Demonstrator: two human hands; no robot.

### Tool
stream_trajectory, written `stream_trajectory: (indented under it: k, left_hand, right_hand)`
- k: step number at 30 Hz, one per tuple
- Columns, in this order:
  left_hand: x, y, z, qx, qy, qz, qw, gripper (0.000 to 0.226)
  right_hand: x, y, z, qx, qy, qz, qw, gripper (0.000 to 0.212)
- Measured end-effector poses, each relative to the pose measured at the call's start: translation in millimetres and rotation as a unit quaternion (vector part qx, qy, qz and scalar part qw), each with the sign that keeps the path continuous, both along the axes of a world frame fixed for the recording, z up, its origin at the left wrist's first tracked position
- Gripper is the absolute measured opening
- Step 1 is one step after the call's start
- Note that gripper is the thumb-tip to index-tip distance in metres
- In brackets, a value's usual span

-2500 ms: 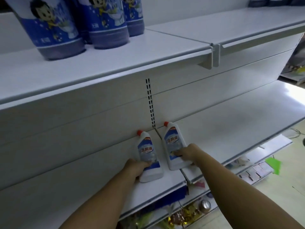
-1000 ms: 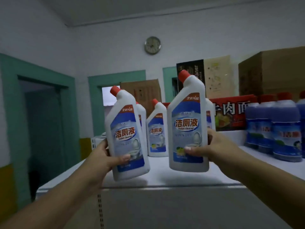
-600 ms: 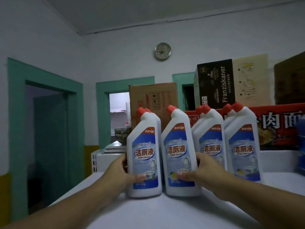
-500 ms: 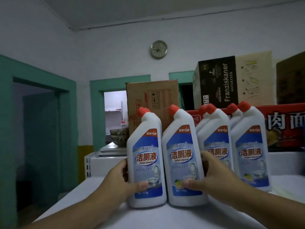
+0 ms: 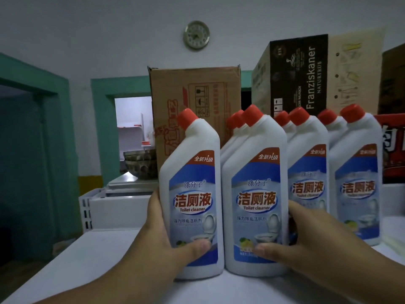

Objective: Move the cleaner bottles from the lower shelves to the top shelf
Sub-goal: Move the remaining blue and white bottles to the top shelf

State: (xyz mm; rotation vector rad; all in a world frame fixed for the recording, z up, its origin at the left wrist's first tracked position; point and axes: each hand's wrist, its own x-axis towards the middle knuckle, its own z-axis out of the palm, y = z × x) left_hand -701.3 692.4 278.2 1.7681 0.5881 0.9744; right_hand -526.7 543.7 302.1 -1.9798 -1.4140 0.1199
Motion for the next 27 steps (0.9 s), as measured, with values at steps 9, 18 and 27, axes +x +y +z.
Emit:
stream_trajectory:
  k: [9, 18, 27]
  left_hand:
    - [-7, 15, 1, -0.053, 0.015, -0.100, 0.993, 0.112]
    - [-7, 22, -4, -0.016, 0.049, -0.111, 0.992, 0.118]
    - [-9, 26, -7, 0.012, 0.044, -0.111, 0.993, 0.114]
  right_hand:
    - [7, -5, -2, -0.035, -0.042, 0.000, 0.999, 0.060]
    - [12, -7, -3, -0.031, -0.010, 0.018, 0.999, 0.046]
    - [12, -8, -6, -0.026, 0.012, 0.004, 1.000, 0.052]
